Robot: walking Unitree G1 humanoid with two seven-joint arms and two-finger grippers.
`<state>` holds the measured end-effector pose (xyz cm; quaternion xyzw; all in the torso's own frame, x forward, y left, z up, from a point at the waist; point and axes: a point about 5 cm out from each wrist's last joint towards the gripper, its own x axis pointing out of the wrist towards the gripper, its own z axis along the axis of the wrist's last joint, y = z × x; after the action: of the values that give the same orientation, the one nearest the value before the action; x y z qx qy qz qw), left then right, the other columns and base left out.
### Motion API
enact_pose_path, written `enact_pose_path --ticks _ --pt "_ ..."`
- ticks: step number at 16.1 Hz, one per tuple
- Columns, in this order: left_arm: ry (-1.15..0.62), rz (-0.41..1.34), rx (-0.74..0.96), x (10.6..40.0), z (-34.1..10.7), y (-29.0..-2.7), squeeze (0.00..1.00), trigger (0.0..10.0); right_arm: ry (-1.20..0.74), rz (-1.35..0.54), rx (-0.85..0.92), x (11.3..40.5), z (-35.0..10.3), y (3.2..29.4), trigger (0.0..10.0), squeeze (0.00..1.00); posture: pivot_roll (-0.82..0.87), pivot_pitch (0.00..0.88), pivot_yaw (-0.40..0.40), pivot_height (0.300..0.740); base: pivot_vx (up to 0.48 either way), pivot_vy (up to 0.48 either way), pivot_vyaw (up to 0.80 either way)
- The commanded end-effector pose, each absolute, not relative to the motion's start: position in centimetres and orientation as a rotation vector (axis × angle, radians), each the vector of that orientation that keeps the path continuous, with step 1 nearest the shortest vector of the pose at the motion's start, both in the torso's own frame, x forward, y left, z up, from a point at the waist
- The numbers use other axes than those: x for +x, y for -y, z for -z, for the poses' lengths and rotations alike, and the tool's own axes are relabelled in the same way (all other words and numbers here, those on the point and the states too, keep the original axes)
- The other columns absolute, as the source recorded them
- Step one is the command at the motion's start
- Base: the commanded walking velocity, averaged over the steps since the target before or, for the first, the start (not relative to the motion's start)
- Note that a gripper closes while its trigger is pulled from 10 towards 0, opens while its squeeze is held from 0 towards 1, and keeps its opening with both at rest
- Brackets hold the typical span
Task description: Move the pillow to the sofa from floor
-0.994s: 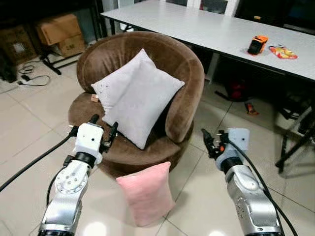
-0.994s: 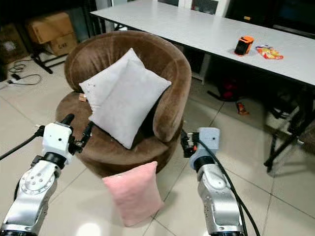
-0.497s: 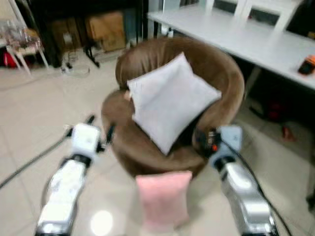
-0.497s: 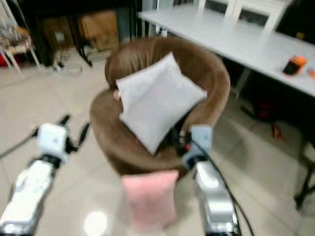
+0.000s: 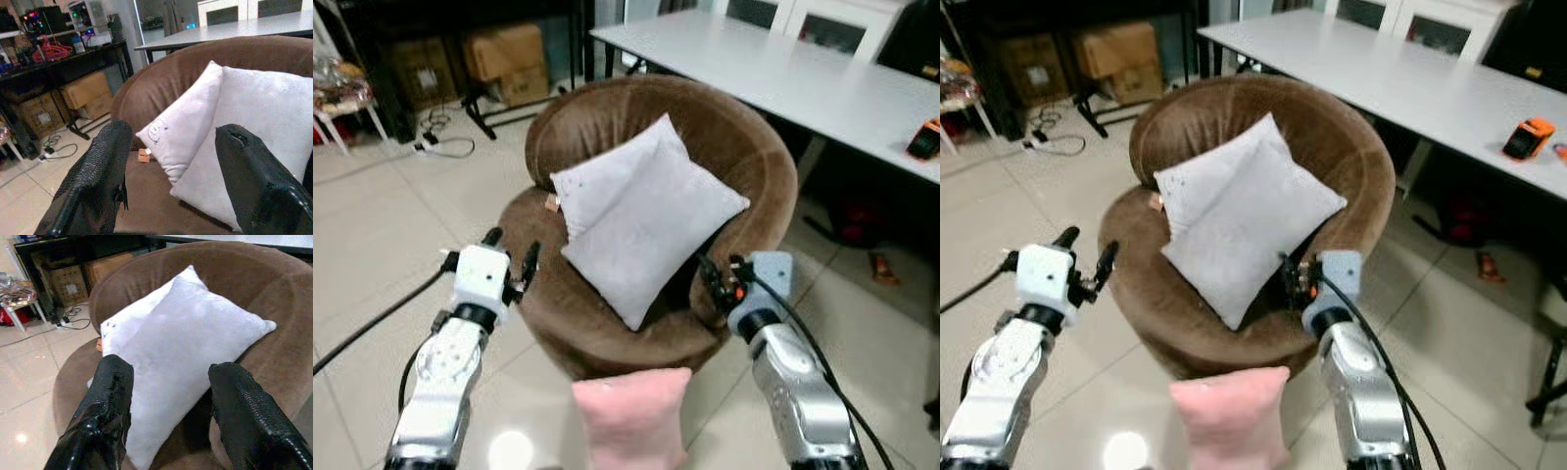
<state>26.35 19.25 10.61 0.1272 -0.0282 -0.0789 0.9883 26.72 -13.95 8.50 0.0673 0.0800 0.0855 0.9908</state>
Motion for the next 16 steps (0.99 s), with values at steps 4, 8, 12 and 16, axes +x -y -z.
enact_pose_path --ticks 4,8,12,16 --pt "0.04 0.112 0.24 26.3 -10.0 -19.5 0.0 10.0 -0.149 -0.129 0.155 26.6 -8.3 15.1 10.0 0.0 -0.01 0.0 -0.038 0.73 0.0 0.0 0.0" --pt "0.04 0.104 0.238 26.4 -10.1 -19.7 0.0 10.0 -0.146 -0.125 0.149 26.7 -8.2 15.1 10.0 0.0 -0.01 0.0 -0.039 0.695 0.0 0.0 0.0" --pt "0.042 0.108 0.234 26.4 -10.0 -19.6 0.0 10.0 -0.142 -0.129 0.148 26.8 -8.2 15.0 10.0 0.0 -0.01 0.0 -0.041 0.67 0.0 0.0 0.0" --pt "0.043 0.107 0.231 26.5 -10.0 -19.6 0.0 10.0 -0.139 -0.135 0.146 27.0 -8.3 14.9 10.0 0.0 -0.01 0.0 -0.045 0.635 0.0 0.0 0.0"
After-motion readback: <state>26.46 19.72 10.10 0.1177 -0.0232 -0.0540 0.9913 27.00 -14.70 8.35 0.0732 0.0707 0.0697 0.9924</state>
